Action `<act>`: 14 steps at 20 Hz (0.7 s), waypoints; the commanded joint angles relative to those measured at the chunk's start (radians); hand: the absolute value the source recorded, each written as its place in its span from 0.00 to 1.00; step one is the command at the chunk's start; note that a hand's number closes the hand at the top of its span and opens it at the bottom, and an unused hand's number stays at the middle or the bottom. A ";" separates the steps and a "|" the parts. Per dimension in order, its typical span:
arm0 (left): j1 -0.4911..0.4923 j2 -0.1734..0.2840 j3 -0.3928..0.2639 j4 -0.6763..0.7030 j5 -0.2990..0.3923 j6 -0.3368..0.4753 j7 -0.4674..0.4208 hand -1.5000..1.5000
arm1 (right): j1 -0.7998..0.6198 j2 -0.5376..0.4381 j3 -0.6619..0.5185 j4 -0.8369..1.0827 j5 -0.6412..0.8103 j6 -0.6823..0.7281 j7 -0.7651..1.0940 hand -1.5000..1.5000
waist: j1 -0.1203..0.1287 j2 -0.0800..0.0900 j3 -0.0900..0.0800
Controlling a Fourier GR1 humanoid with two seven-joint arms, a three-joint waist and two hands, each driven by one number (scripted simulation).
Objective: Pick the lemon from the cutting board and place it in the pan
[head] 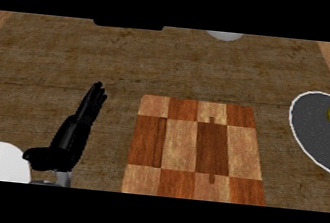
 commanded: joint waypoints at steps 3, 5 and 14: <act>0.020 -0.005 0.000 -0.023 -0.008 0.006 0.003 0.50 | 0.210 0.126 0.039 -0.320 -0.087 0.121 0.026 0.00 | 0.004 0.000 -0.001; -0.040 -0.024 -0.007 0.010 -0.016 0.008 0.044 0.50 | 0.253 0.164 0.065 -0.384 -0.094 0.084 0.033 0.00 | 0.010 0.003 0.000; -0.014 -0.006 0.022 0.023 -0.008 -0.041 -0.008 0.50 | 0.432 0.216 0.098 -0.629 -0.121 0.100 0.101 0.00 | 0.015 0.005 0.001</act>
